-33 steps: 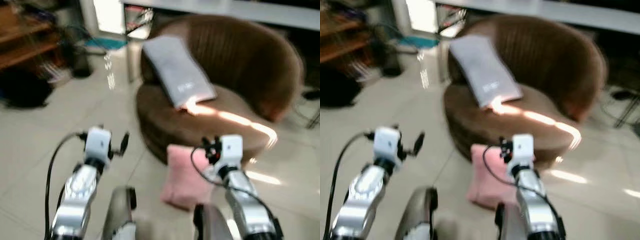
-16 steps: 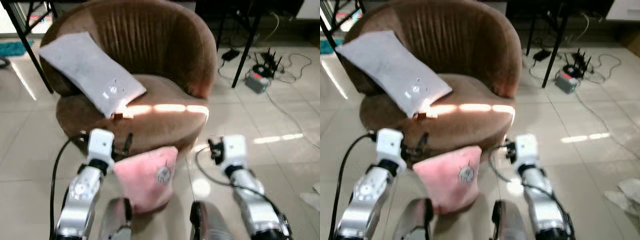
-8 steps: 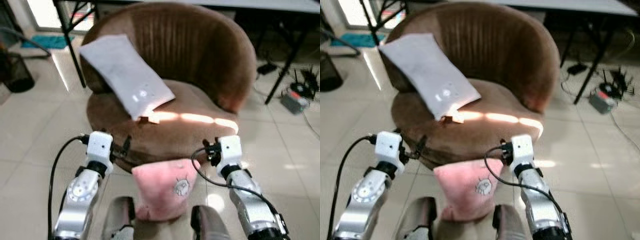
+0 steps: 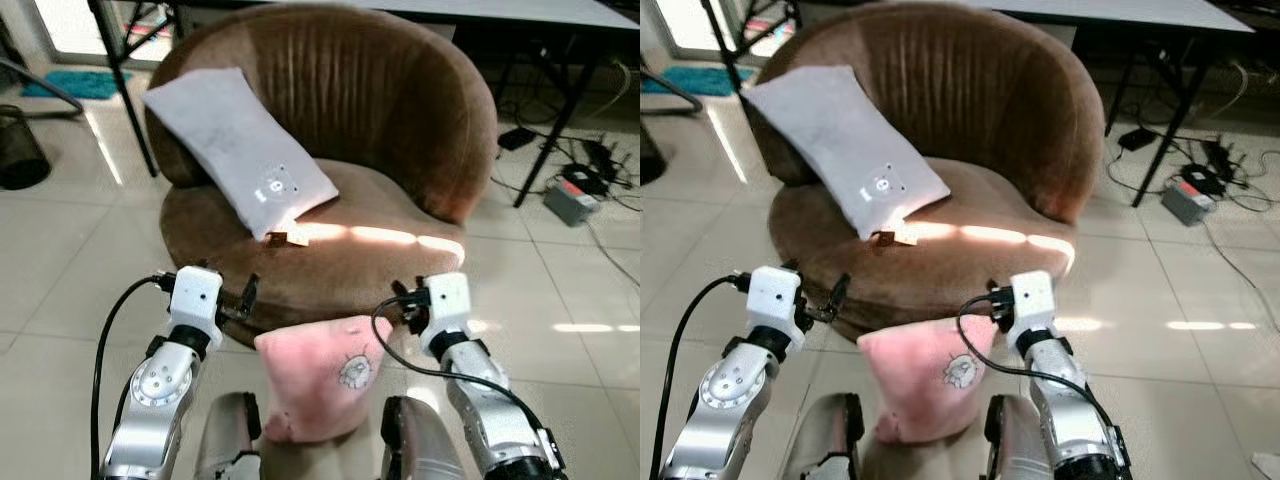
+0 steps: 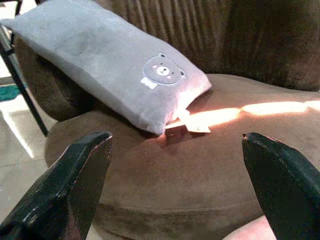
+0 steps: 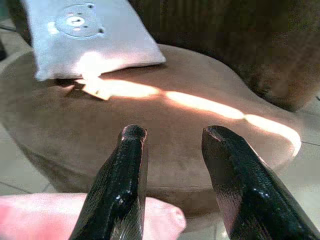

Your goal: Move the pillow to the sofa from floor

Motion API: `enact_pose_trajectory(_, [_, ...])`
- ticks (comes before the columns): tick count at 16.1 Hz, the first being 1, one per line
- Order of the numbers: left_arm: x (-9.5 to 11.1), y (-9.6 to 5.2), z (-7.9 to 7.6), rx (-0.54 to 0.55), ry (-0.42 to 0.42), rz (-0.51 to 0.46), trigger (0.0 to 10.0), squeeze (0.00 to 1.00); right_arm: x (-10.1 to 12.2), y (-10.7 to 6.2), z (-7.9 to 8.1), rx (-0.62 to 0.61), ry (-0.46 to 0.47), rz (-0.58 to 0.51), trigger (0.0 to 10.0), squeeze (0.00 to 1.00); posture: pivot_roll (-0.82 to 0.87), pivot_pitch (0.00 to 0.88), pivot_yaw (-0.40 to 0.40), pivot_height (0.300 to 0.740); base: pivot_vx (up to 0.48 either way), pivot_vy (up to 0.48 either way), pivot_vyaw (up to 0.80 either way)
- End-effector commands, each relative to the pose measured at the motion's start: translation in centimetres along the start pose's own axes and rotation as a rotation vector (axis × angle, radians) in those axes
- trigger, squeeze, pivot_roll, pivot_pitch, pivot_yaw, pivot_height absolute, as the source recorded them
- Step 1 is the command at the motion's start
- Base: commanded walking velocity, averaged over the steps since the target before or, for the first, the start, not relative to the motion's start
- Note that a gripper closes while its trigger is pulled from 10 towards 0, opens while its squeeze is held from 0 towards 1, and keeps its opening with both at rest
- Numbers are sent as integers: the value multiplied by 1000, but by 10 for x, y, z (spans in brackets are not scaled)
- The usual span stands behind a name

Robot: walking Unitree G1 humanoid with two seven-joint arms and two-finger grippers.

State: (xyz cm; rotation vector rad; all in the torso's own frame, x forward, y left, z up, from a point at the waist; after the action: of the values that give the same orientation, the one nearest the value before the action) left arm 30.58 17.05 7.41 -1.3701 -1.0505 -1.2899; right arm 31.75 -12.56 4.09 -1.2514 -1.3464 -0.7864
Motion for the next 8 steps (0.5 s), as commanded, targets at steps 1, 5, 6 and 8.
enact_pose_trajectory(1, [-4,0,-1,-11,18,17,10000,0,-2,-2,-2,3,11,5,10000,0,53,6,-16,571,0,0,0])
enact_pose_trajectory(5, [-6,-1,-1,-12,21,21,10000,0,-6,-3,1,19,10,28,10000,0,57,5,-17,556,0,0,0])
enact_pose_trajectory(6, [-6,-1,0,-10,21,20,10000,0,-6,-2,2,22,11,27,10000,0,57,5,-17,546,0,0,0])
enact_pose_trajectory(8, [-5,-1,1,-2,17,17,10000,0,-6,-3,2,24,8,26,10000,0,54,14,-16,526,0,0,0])
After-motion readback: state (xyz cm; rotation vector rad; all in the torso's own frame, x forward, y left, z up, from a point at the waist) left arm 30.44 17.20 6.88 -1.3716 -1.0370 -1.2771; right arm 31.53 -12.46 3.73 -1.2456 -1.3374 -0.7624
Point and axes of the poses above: a point about 5 cm out from each wrist's last joint towards the gripper, its own y axis pointing out of the wrist towards the gripper, its own x axis along the axis of the wrist's last joint, z = x × y, the point moved 5 cm from there along y, pointing out of the wrist towards the gripper, and after that the axes turned 10 degrees about -y, right-handed, at the moved point
